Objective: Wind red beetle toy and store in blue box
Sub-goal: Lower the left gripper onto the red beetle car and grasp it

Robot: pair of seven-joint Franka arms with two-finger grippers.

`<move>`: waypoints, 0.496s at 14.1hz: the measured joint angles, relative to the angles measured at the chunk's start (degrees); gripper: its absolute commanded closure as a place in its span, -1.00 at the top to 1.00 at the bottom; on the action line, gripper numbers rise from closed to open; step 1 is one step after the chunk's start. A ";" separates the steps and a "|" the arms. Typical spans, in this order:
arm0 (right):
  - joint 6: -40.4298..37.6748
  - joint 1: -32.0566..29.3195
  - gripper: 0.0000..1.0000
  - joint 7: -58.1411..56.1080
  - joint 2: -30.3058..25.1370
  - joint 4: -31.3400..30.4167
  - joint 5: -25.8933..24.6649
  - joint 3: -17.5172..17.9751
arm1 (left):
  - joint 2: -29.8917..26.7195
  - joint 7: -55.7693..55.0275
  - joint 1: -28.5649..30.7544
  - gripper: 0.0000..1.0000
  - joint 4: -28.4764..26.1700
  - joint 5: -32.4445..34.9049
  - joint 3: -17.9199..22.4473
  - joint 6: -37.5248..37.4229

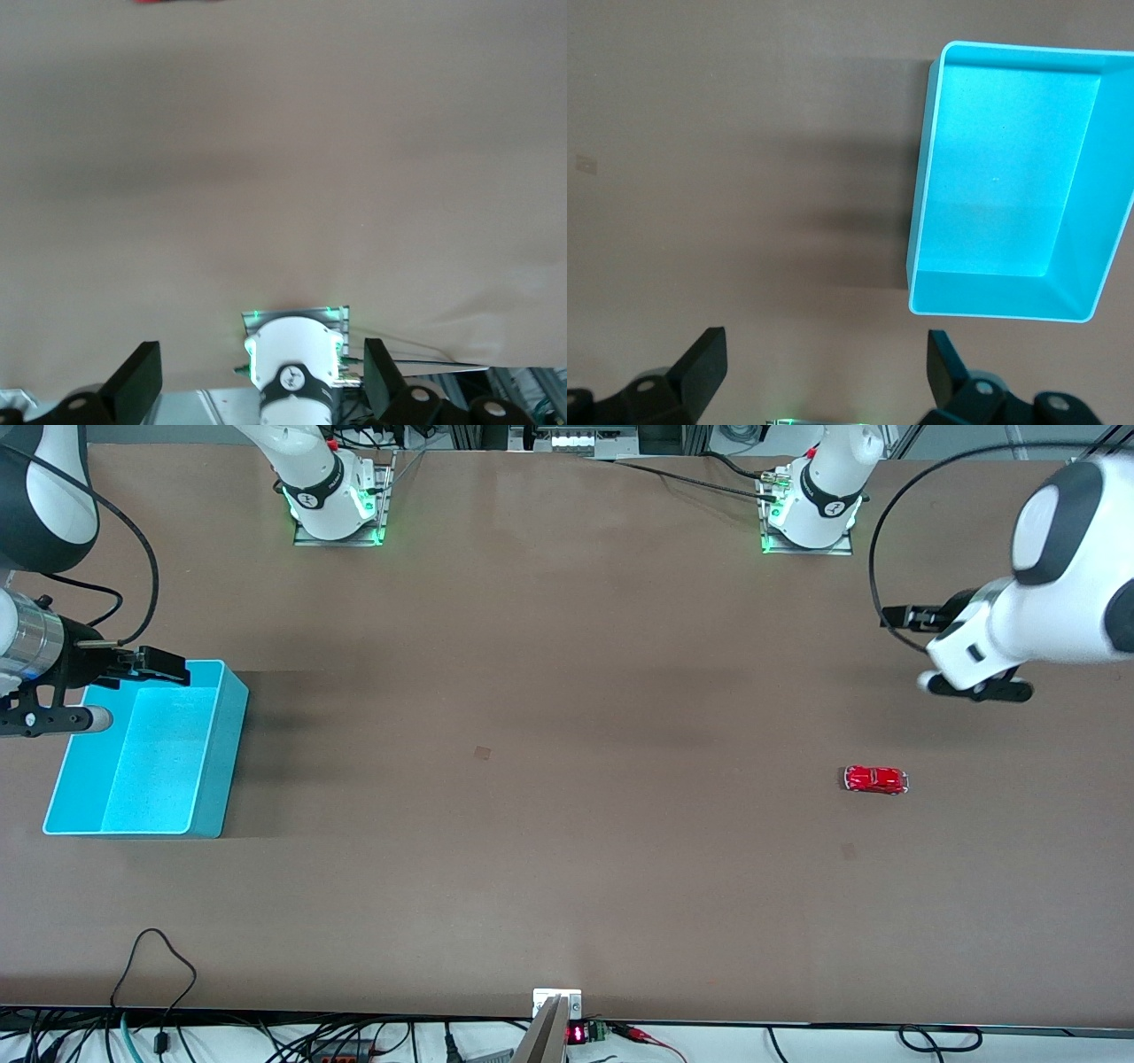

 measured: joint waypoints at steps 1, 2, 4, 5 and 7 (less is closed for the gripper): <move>-0.15 0.01 1.00 0.00 0.00 0.00 0.00 0.00 | 1.11 4.61 0.02 1.00 -0.03 0.00 0.02 2.22; -0.21 0.03 1.00 0.00 0.00 0.00 0.00 0.00 | 2.08 9.41 0.17 1.00 -0.13 0.04 0.06 4.66; -0.29 0.05 1.00 0.00 0.01 -0.01 0.00 0.00 | 3.82 22.16 1.23 1.00 -0.73 0.11 0.15 11.12; -0.32 0.05 1.00 0.00 0.01 -0.01 0.00 0.00 | 4.71 29.80 1.77 1.00 -1.23 0.58 0.22 14.82; -0.35 0.04 1.00 0.00 0.02 -0.01 0.00 0.00 | 7.13 44.07 2.44 1.00 -1.91 2.90 0.25 22.12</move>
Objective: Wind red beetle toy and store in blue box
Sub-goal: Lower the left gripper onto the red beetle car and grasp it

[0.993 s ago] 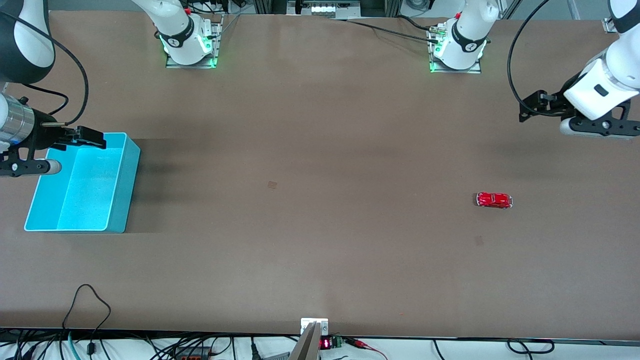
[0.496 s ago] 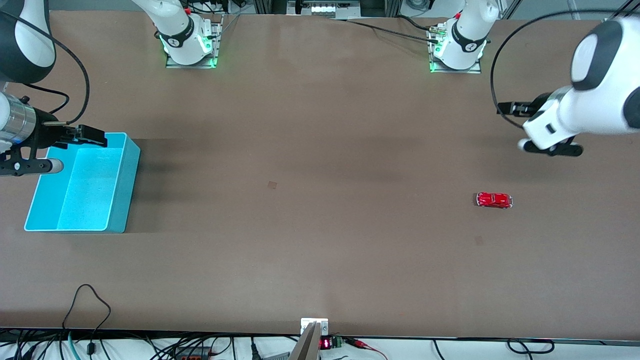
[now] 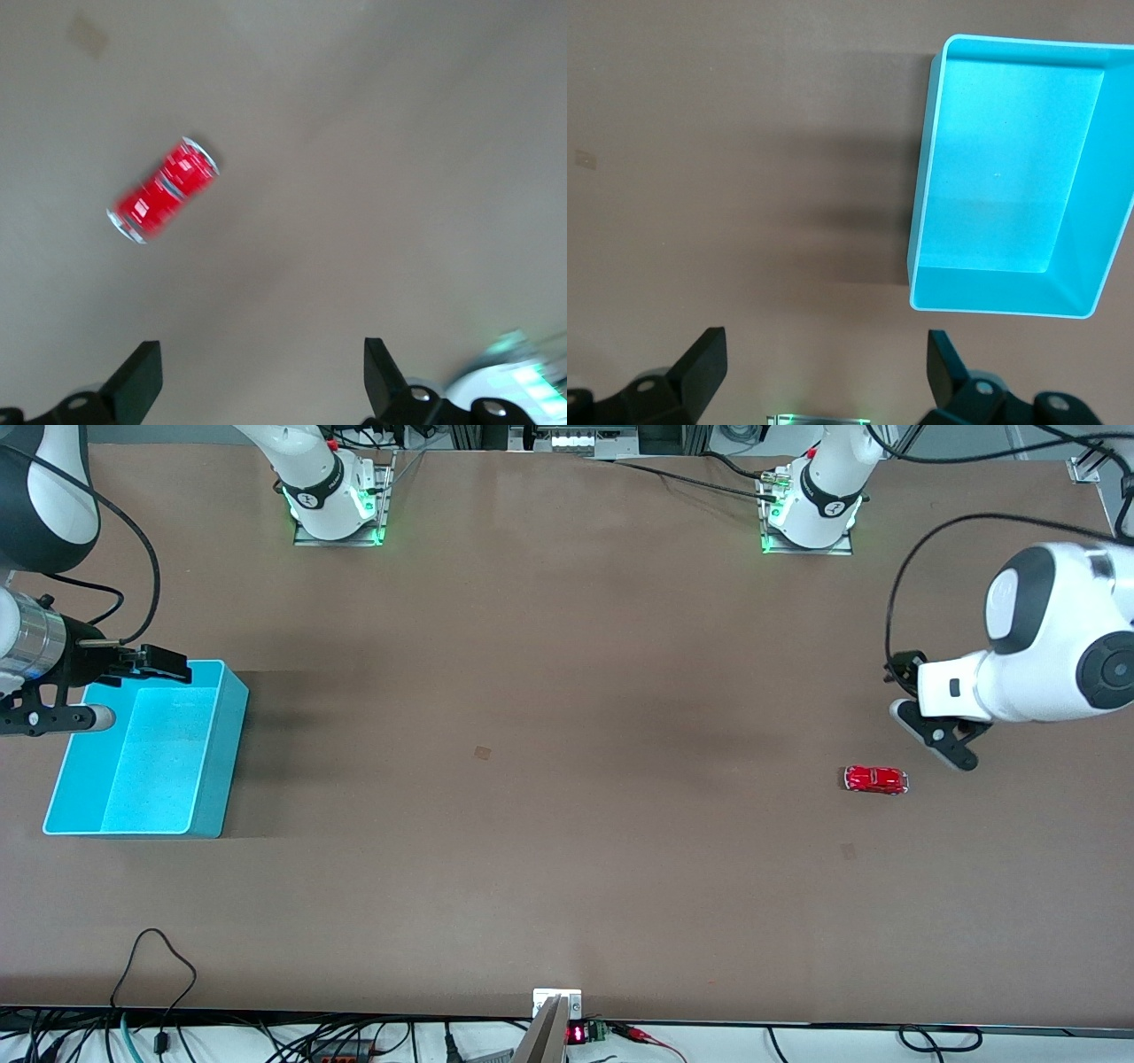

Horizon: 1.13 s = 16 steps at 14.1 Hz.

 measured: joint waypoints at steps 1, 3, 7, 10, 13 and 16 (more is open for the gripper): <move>-0.03 -0.02 1.00 0.00 0.02 -0.01 0.00 -0.01 | 1.43 5.79 0.27 1.00 -0.23 0.62 0.00 3.26; -0.06 -0.12 1.00 0.00 0.14 -0.03 0.00 -0.03 | 4.56 17.81 1.11 1.00 -1.02 1.02 0.02 10.23; -0.56 -0.51 1.00 0.00 0.24 -0.13 0.00 -0.17 | 10.47 34.38 2.64 1.00 -2.87 1.14 0.03 21.99; -1.12 -0.65 1.00 0.00 0.26 -0.18 0.00 -0.27 | 13.63 37.92 3.04 1.00 -2.96 1.20 0.03 24.98; -1.16 -0.43 1.00 0.00 0.26 -0.18 0.00 -0.21 | 15.64 41.61 4.32 1.00 -2.97 1.22 0.04 27.87; -1.23 -0.38 1.00 0.00 0.26 -0.18 0.00 -0.16 | 16.71 42.70 5.48 0.86 -3.26 1.22 0.05 28.63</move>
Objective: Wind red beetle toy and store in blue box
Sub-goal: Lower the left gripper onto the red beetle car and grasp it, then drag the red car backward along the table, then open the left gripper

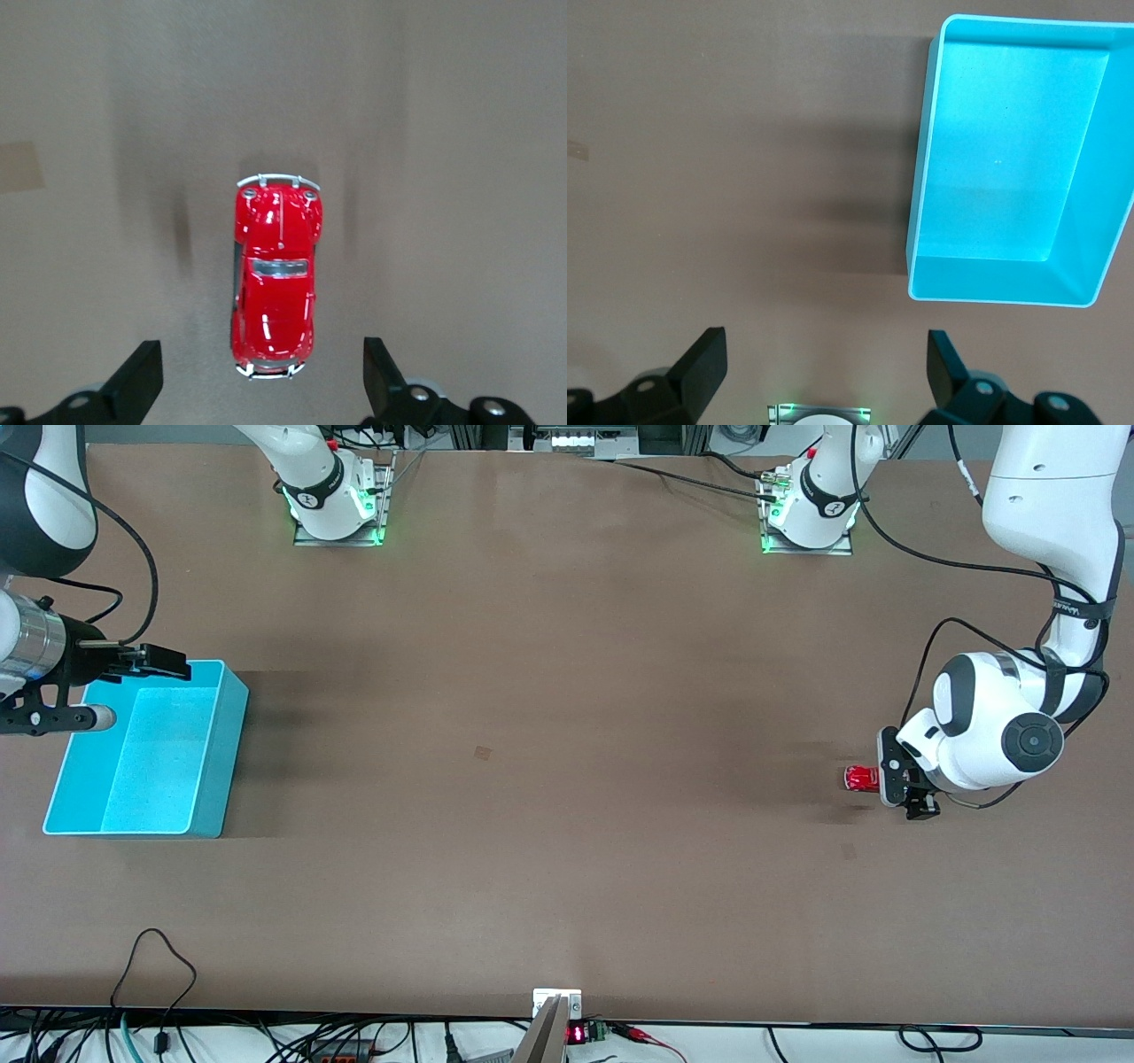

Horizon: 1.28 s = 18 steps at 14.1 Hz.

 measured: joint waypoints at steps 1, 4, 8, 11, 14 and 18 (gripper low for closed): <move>-0.01 0.00 1.00 0.00 0.00 0.00 0.00 0.00 | 0.23 0.05 0.03 0.68 -0.46 0.00 -0.01 0.93; -0.05 -0.04 1.00 0.00 0.00 0.00 0.00 0.00 | 0.69 0.06 0.02 0.08 -1.85 0.00 -0.22 3.20; -0.50 -0.02 1.00 0.00 0.00 0.00 0.00 0.00 | 1.21 0.14 -0.02 -0.74 -2.05 0.00 -0.26 4.07; -1.02 -0.03 1.00 0.00 0.00 0.00 0.00 0.00 | 1.25 0.13 -0.03 -0.78 -2.05 -0.01 -0.44 4.07; -1.12 -0.03 1.00 0.00 0.00 0.00 0.00 0.00 | 1.25 0.12 -0.03 -0.78 -2.05 -0.01 -0.65 4.05; -1.14 -0.02 1.00 0.00 0.00 0.00 0.00 0.00 | 1.25 0.11 0.27 -0.76 -2.06 -0.01 -0.62 4.05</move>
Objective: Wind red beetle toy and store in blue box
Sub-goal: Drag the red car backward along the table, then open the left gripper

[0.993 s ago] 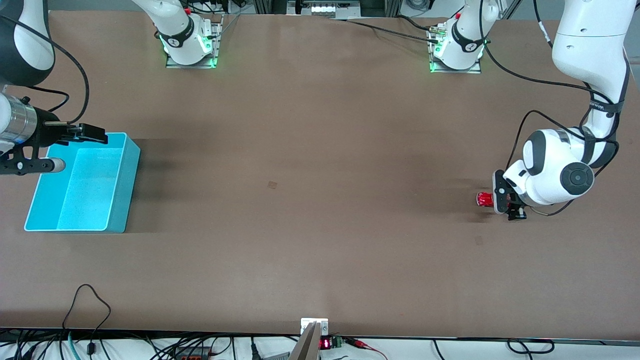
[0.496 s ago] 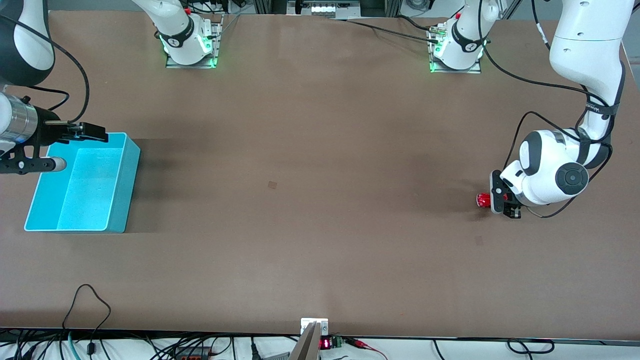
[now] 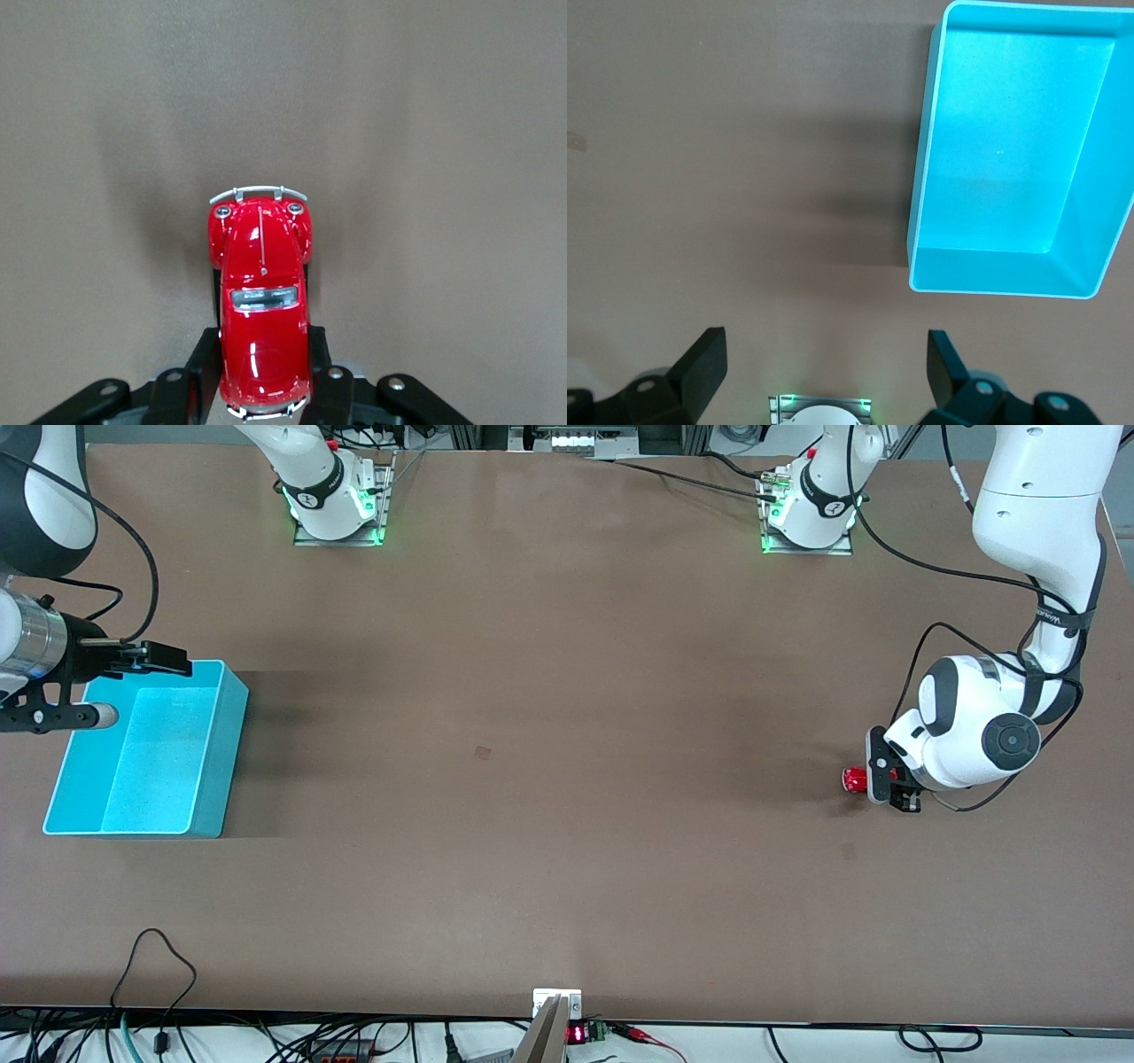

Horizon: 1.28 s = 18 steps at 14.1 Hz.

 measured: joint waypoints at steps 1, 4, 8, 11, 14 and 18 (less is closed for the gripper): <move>0.00 0.00 1.00 0.00 0.00 0.00 0.00 0.00 | 0.04 0.05 0.74 -0.76 0.03 0.00 0.03 0.02; -0.01 0.00 1.00 0.00 0.00 0.00 0.00 0.00 | 0.31 2.61 4.31 -0.76 0.42 0.00 0.08 0.22; -0.02 -0.01 1.00 0.00 0.00 0.00 0.00 0.00 | 0.91 7.14 8.37 -0.76 1.35 0.00 0.09 0.29; -0.02 0.00 1.00 0.00 0.00 0.00 0.00 0.00 | 1.32 10.81 10.26 -0.76 2.04 0.00 0.09 0.28; -0.04 0.00 1.00 0.00 0.00 0.00 0.00 0.00 | 1.76 13.03 11.47 -0.76 2.79 0.00 0.09 0.18; -0.04 0.00 1.00 0.00 0.00 0.00 0.00 0.00 | 2.47 14.42 13.01 -0.76 3.96 0.00 0.10 0.03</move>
